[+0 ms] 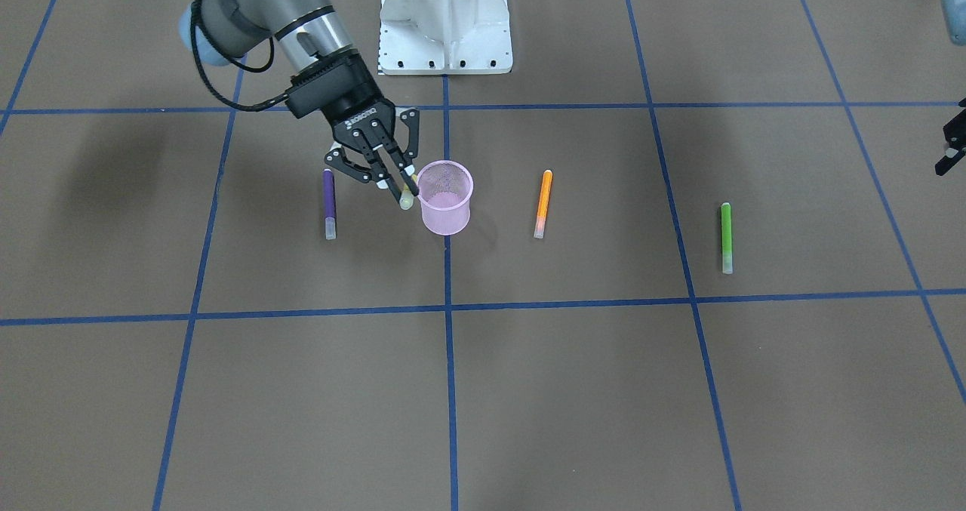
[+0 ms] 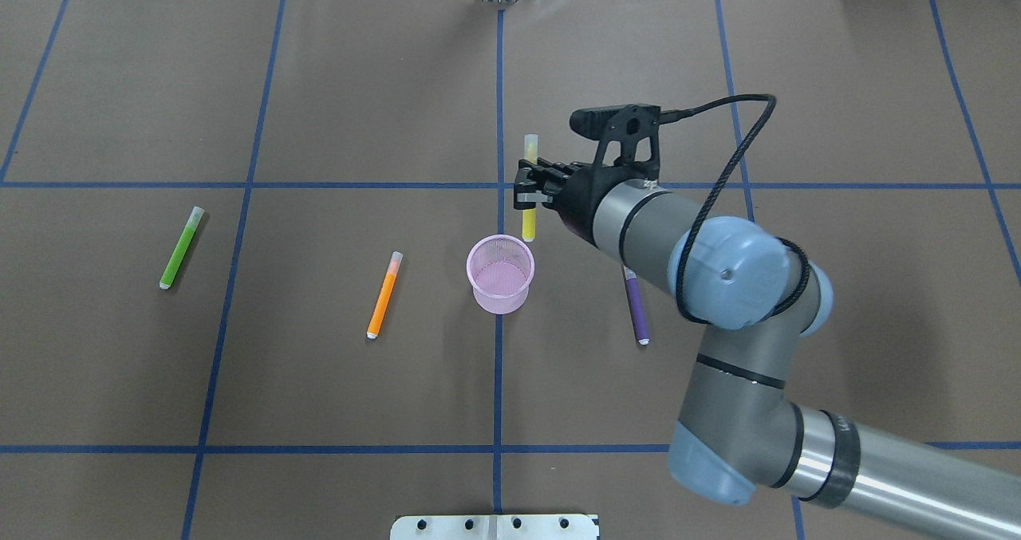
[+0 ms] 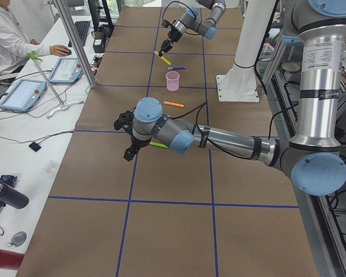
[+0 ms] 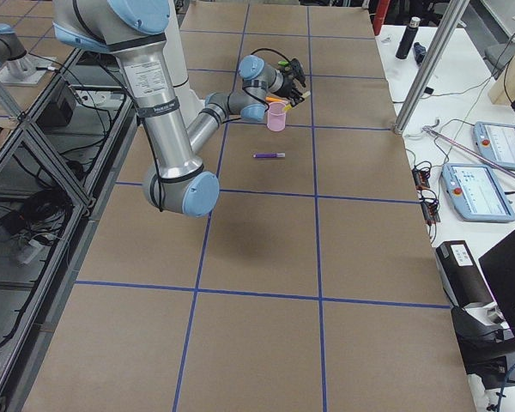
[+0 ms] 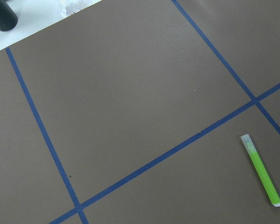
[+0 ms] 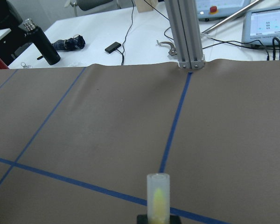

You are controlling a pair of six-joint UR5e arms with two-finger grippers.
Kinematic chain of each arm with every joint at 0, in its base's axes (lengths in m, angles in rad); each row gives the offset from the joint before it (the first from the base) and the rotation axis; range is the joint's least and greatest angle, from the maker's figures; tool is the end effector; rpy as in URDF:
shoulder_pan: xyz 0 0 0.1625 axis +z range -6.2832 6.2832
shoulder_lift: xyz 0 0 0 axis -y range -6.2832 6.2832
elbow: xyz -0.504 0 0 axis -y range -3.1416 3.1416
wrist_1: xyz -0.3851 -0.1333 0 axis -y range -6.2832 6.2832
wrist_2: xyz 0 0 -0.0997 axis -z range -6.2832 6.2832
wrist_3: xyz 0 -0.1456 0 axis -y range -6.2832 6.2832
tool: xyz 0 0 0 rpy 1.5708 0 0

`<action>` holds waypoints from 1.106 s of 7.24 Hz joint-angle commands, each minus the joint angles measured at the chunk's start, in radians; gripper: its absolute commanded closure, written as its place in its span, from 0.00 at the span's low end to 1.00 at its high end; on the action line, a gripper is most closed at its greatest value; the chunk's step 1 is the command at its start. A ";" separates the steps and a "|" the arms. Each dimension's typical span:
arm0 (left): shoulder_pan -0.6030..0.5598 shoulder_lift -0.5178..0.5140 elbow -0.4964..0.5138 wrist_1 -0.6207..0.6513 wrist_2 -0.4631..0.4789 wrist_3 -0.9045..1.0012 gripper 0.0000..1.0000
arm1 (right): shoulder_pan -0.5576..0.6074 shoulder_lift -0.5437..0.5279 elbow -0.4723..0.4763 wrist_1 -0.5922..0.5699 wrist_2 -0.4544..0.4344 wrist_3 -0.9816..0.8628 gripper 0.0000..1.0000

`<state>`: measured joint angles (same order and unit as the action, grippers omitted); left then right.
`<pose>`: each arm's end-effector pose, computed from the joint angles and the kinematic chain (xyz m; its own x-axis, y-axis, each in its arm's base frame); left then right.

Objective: Collect pens into pen holder
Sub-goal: 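Carry the yellow marker with the right gripper over the pink cup, then release the yellow marker into the cup and raise the right gripper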

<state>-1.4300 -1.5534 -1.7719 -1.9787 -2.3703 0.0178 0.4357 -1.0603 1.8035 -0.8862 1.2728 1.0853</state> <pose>0.0428 -0.5082 0.6247 0.6319 0.5083 -0.5851 -0.1277 0.8129 0.5682 -0.5438 -0.4473 0.2628 0.4255 -0.2940 0.8559 -0.5296 0.6861 0.4989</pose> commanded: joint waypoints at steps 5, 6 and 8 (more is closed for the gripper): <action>0.010 -0.033 0.035 -0.002 0.000 -0.013 0.00 | -0.132 0.034 -0.052 0.006 -0.185 0.039 0.01; 0.010 -0.033 0.035 -0.002 0.000 -0.013 0.00 | -0.132 0.037 -0.047 0.004 -0.187 0.045 0.01; 0.084 -0.056 0.035 0.000 0.000 -0.053 0.00 | -0.094 0.043 -0.044 -0.005 -0.178 0.062 0.01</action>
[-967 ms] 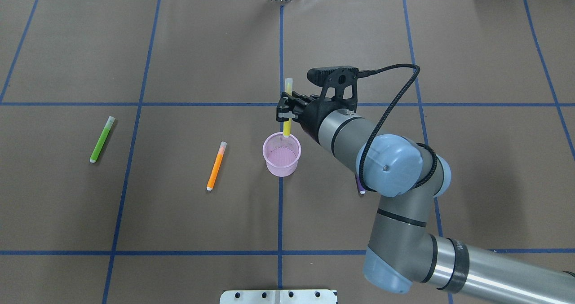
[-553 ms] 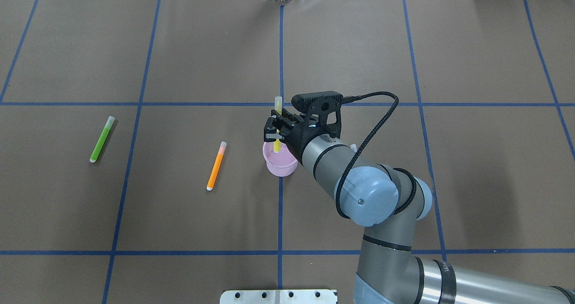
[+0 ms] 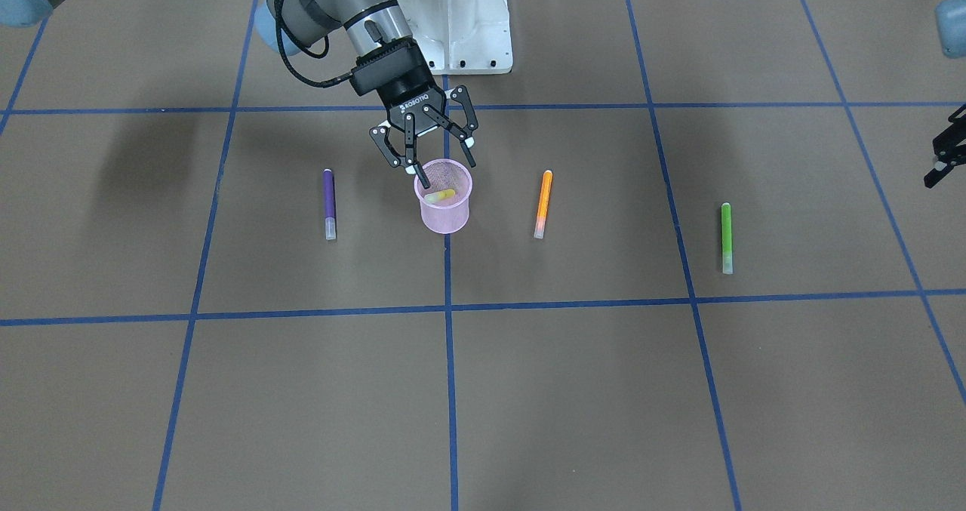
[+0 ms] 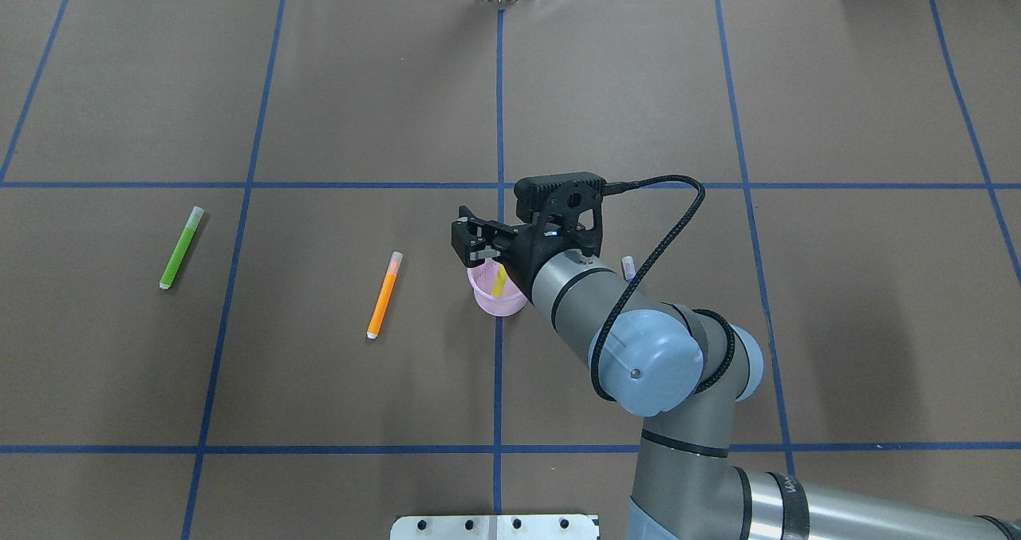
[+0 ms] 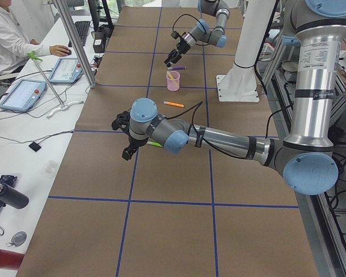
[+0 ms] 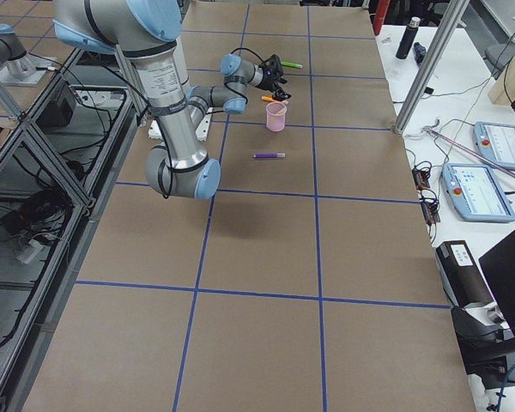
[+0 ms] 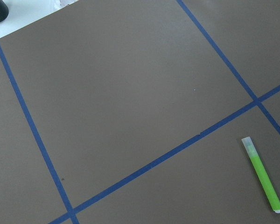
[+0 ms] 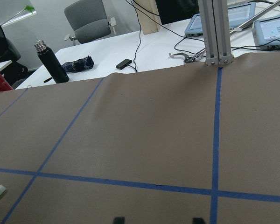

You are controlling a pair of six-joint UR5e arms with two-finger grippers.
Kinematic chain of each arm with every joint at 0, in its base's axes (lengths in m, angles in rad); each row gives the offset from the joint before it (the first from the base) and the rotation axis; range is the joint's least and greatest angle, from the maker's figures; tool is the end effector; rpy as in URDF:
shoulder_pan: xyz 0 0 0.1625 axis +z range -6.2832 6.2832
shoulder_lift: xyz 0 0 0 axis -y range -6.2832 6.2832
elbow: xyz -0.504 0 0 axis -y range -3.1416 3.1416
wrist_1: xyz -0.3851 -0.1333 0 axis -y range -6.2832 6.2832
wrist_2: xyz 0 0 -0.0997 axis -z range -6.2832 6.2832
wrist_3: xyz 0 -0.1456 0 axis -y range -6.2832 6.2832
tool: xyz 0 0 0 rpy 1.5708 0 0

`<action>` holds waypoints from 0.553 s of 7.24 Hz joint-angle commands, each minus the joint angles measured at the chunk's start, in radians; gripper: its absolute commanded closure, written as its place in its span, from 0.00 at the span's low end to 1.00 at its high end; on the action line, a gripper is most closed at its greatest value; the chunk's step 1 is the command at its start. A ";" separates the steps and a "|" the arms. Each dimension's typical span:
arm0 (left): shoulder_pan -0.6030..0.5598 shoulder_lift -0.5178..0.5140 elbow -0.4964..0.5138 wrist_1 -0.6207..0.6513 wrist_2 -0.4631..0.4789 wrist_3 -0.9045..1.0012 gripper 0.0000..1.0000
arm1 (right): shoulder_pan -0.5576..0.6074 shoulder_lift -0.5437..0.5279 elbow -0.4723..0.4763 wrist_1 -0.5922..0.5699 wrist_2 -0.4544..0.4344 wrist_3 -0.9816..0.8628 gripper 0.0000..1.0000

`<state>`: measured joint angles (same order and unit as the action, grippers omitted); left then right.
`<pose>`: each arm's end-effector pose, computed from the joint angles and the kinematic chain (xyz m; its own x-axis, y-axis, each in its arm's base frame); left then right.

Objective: Collect pens into pen holder
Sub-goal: 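Release the yellow marker into the cup and raise the right gripper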

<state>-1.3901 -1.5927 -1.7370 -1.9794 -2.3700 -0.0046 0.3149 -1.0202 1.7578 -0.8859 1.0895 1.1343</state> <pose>0.0666 -0.5255 0.6223 0.6142 0.5178 -0.5955 -0.1458 0.8161 0.5592 -0.5949 -0.4049 0.2535 0.4274 -0.2549 0.8674 -0.5839 0.6546 0.4801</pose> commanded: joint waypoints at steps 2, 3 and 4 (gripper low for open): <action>0.139 -0.030 -0.003 -0.039 0.021 -0.293 0.00 | 0.144 0.000 0.006 -0.046 0.204 0.045 0.01; 0.207 -0.036 -0.003 -0.042 0.094 -0.354 0.00 | 0.235 -0.001 0.008 -0.120 0.345 0.044 0.01; 0.280 -0.058 0.004 -0.042 0.142 -0.417 0.00 | 0.336 -0.005 0.009 -0.187 0.509 0.027 0.01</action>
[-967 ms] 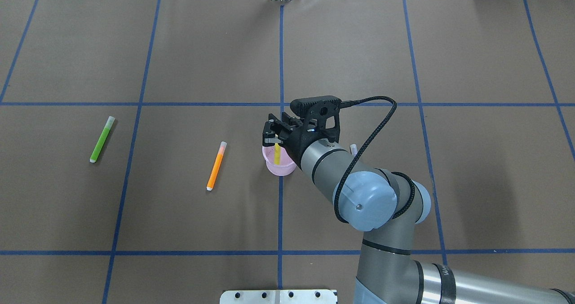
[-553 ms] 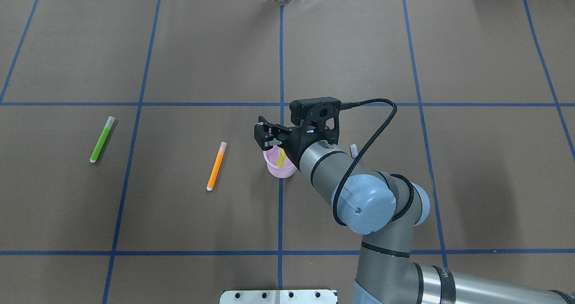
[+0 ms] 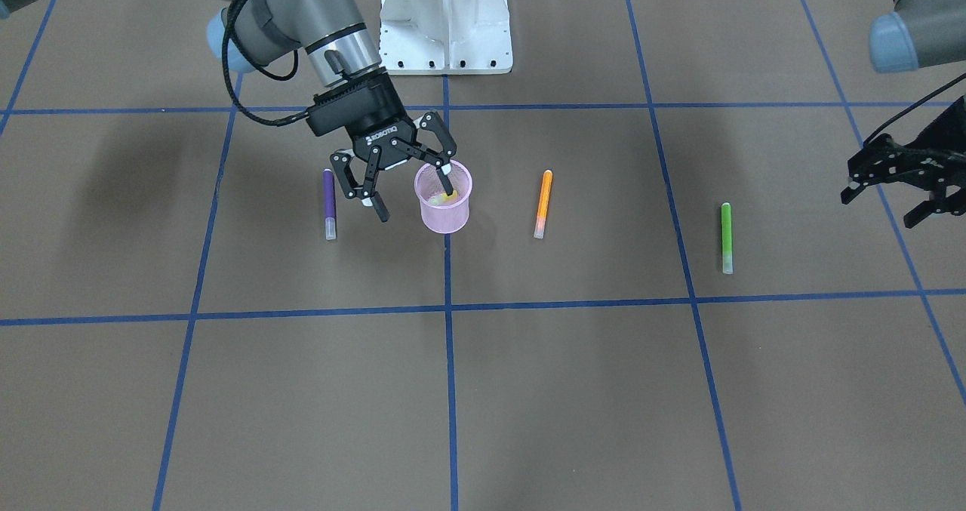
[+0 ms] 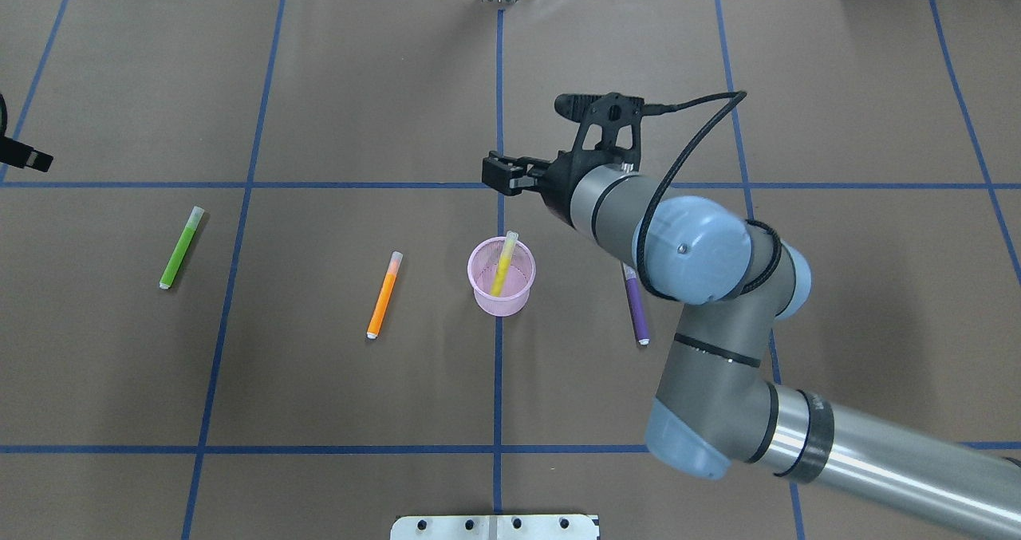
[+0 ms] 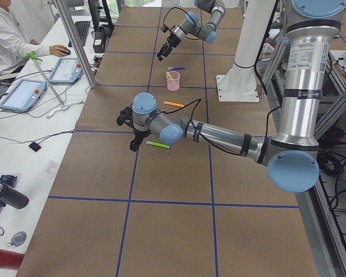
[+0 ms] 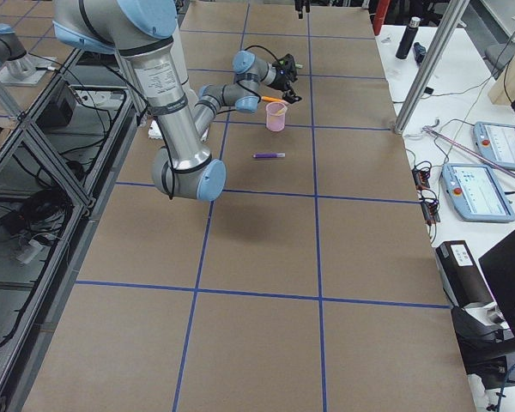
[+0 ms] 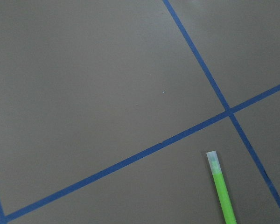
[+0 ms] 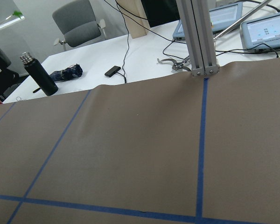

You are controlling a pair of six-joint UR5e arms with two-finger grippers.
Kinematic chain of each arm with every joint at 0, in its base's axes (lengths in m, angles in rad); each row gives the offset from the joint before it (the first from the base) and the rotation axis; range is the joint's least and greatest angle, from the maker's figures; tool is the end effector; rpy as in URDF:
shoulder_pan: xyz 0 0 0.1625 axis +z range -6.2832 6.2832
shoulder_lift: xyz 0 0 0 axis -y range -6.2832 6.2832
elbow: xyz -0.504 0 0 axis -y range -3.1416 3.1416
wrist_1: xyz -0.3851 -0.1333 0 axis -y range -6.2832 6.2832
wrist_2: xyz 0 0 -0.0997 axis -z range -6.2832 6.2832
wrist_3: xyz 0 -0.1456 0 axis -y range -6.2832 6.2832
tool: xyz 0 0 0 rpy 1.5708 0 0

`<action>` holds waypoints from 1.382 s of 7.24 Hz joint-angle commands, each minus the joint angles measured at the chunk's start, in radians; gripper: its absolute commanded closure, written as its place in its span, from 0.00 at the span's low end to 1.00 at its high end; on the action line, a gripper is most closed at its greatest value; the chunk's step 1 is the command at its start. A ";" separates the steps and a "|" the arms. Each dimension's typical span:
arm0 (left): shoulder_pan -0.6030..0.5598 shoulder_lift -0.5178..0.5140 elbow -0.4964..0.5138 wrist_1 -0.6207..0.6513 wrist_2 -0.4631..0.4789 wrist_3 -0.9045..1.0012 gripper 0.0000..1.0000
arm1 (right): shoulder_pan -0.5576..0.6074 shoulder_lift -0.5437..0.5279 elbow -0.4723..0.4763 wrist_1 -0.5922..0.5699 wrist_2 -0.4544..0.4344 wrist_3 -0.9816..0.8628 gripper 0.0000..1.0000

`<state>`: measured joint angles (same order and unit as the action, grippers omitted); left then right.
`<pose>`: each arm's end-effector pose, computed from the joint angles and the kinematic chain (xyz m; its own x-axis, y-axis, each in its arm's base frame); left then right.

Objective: Collect pens into pen holder
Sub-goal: 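Release the yellow marker into the cup and raise the right gripper, then grasp the green marker with the left gripper while the right arm withdraws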

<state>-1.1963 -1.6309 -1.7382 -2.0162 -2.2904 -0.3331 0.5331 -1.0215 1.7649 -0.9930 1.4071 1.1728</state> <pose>0.1671 -0.5271 0.6022 0.6130 0.3833 -0.6909 -0.0906 0.9028 0.4205 -0.5321 -0.4963 0.2706 0.4432 -0.1825 0.8777 -0.5051 0.7580 0.4127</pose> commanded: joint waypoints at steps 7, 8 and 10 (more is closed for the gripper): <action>0.293 -0.155 0.206 -0.015 0.223 -0.170 0.14 | 0.648 -0.190 -0.021 -0.220 0.912 -0.599 0.01; 0.309 -0.155 0.206 -0.015 0.223 -0.170 0.28 | 0.668 -0.225 -0.022 -0.222 0.918 -0.651 0.01; 0.329 -0.164 0.207 -0.013 0.223 -0.184 0.48 | 0.691 -0.247 -0.022 -0.222 0.943 -0.690 0.01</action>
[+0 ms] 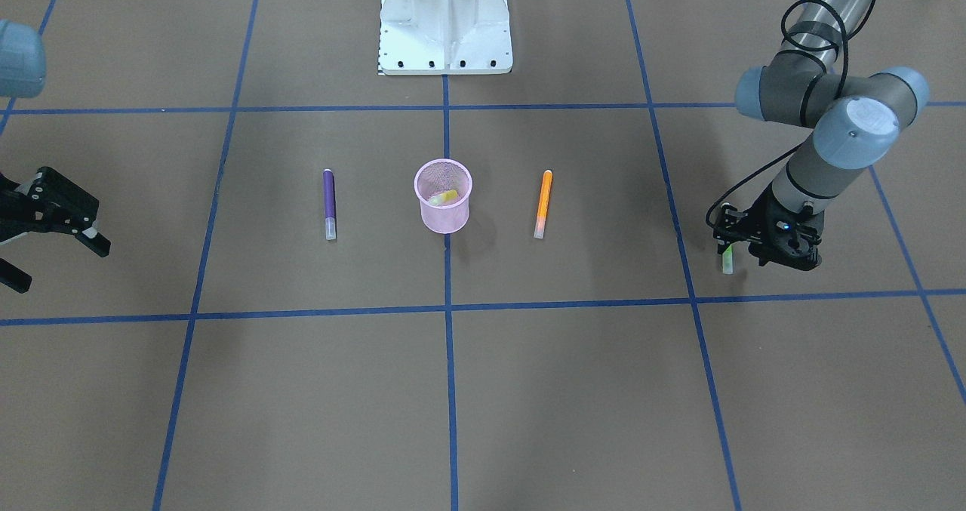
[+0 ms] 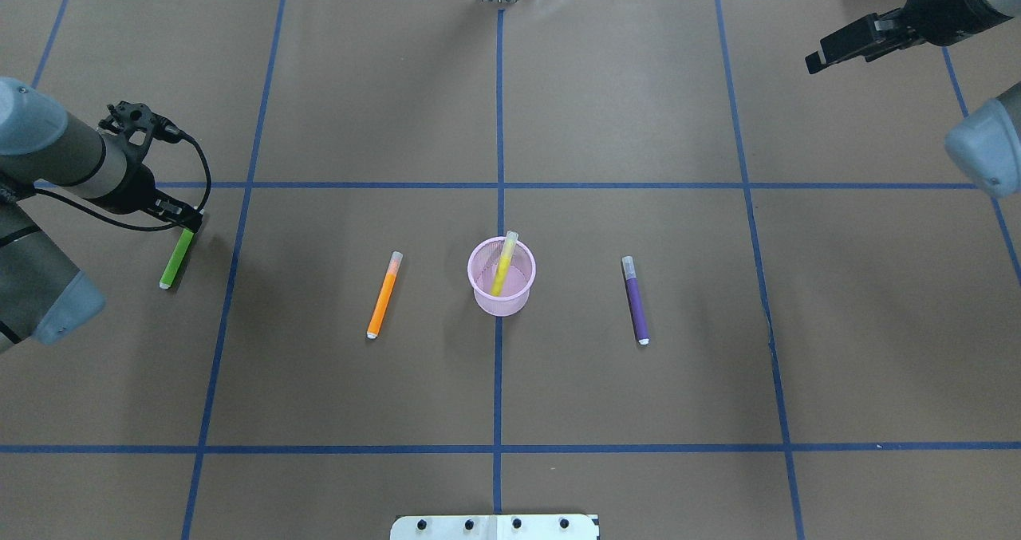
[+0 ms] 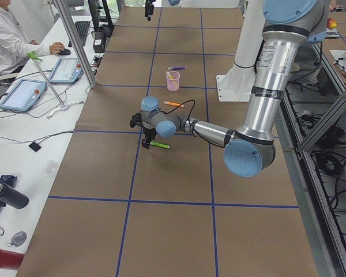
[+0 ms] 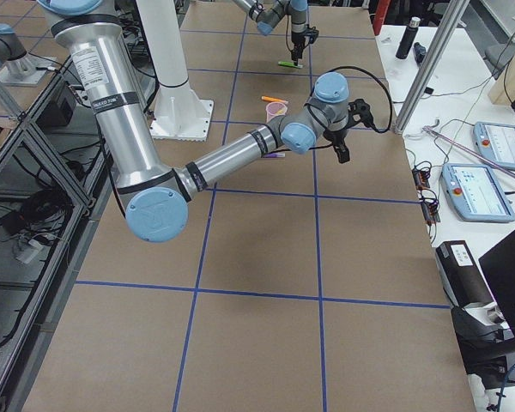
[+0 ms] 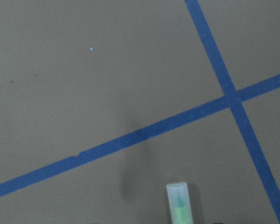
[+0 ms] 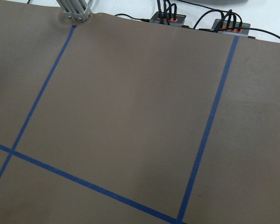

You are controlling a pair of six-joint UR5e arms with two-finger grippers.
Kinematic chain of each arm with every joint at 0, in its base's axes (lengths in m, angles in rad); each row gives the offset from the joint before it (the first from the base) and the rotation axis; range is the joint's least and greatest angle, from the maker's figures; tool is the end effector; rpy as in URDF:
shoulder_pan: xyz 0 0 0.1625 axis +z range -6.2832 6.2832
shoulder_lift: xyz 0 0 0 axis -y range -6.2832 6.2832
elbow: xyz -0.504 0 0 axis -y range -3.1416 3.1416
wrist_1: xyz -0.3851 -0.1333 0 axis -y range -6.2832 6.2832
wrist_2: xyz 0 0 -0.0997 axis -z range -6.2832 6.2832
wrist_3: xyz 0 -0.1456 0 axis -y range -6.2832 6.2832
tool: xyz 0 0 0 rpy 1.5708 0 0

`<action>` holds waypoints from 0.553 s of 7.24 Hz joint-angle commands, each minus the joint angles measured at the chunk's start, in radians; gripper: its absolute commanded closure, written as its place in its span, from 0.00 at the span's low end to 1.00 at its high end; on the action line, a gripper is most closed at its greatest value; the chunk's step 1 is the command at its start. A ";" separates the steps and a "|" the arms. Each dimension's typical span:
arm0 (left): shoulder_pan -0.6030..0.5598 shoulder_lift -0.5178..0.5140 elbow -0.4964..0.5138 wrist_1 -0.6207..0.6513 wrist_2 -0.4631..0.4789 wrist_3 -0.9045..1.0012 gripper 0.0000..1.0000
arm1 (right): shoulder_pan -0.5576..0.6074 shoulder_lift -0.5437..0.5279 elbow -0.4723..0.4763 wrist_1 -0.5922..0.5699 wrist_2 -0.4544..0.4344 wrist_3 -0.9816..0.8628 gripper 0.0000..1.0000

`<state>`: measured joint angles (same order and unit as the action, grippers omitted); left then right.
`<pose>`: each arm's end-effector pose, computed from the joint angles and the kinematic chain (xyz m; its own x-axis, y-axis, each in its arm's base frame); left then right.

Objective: Collect pens into pen holder
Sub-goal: 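Grasp the green marker with the left gripper while the right arm withdraws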

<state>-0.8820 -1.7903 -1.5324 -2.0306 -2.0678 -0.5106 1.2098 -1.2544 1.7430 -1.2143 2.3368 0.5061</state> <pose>0.3606 -0.5385 0.6280 0.6829 0.3771 -0.6256 -0.2014 0.9205 0.3349 -0.1963 -0.6116 0.4558 0.5431 -0.3460 0.7650 -0.0330 0.9016 0.4312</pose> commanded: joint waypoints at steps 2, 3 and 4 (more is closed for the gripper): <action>0.025 -0.012 0.006 0.001 0.000 -0.006 0.54 | 0.014 -0.017 0.000 -0.001 0.013 -0.027 0.01; 0.025 -0.017 0.011 0.001 0.000 -0.006 0.55 | 0.014 -0.019 0.000 0.001 0.012 -0.027 0.01; 0.025 -0.020 0.018 0.001 0.000 -0.005 0.59 | 0.014 -0.019 0.000 0.001 0.012 -0.027 0.01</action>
<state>-0.8584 -1.8053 -1.5220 -2.0295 -2.0678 -0.5165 1.2237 -1.2722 1.7426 -1.2139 2.3489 0.4792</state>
